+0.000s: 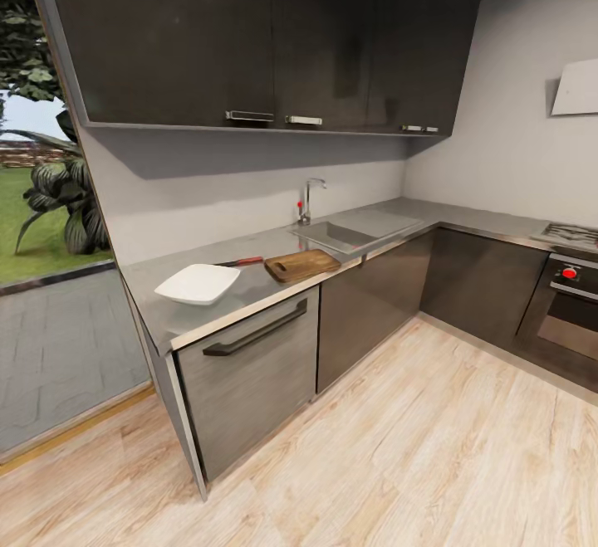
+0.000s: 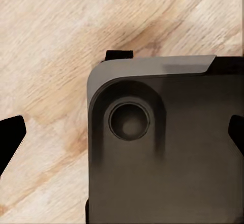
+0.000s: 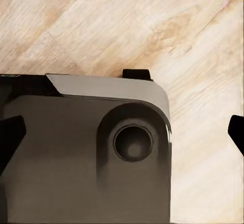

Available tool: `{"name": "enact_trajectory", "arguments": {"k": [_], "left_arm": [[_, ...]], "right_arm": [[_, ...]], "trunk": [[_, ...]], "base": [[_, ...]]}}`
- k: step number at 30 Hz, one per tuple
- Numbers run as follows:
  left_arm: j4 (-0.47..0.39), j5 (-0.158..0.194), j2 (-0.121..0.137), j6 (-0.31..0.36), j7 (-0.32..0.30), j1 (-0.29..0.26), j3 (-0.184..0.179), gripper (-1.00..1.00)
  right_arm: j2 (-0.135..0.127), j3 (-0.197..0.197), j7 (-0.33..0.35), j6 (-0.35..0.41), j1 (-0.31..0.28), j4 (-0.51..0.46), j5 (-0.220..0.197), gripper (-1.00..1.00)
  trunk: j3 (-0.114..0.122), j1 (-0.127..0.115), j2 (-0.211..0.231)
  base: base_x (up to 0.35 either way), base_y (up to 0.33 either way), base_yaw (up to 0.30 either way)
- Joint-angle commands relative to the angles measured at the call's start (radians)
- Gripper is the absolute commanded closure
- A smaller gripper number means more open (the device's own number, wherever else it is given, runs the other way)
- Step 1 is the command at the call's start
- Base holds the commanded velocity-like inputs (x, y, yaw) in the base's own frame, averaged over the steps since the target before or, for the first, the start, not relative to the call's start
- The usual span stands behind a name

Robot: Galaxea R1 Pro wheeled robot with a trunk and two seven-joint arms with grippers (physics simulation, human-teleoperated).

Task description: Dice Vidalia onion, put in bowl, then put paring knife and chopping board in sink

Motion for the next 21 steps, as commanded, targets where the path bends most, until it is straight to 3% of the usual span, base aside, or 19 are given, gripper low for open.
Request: {"name": "enact_trajectory", "arguments": {"k": [1, 3, 4, 10, 16, 21], "left_arm": [[-0.006, 0.001, 0.0, -0.003, 0.0, 0.0, 0.001, -1.0], [-0.018, 0.002, 0.0, -0.003, 0.0, 0.0, 0.001, -1.0], [-0.421, 0.002, 0.0, -0.004, -0.001, 0.0, 0.001, -1.0], [-0.397, 0.003, 0.0, -0.004, -0.001, 0.0, 0.002, -1.0], [-0.391, 0.003, -0.003, -0.004, -0.002, 0.0, 0.001, -1.0], [-0.389, 0.002, -0.005, -0.004, -0.003, 0.0, 0.0, -1.0]], "right_arm": [[-0.006, 0.0, -0.001, -0.009, 0.0, -0.005, 0.0, -1.0], [-0.017, 0.0, -0.001, -0.019, -0.001, -0.016, 0.0, -1.0], [-0.036, 0.001, -0.001, -0.02, 0.0, -0.558, -0.001, -1.0], [-0.035, 0.001, -0.006, -0.021, 0.0, -0.547, -0.001, -1.0], [-0.036, 0.0, -0.007, -0.023, 0.0, -0.526, -0.001, -1.0], [-0.035, 0.001, -0.007, -0.082, 0.0, -0.489, -0.001, -1.0]], "trunk": [[-0.001, 0.0, 0.0], [-0.001, 0.0, 0.0], [-0.001, 0.0, 0.0], [-0.001, 0.0, 0.0], [-0.001, 0.0, 0.0], [-0.001, 0.0, 0.0]], "base": [[0.0, 0.0, 0.0], [0.0, 0.0, 0.0], [0.0, 0.0, 0.0], [0.0, -0.097, 0.032], [0.0, -0.292, 0.222], [0.0, -0.317, 0.263]]}}
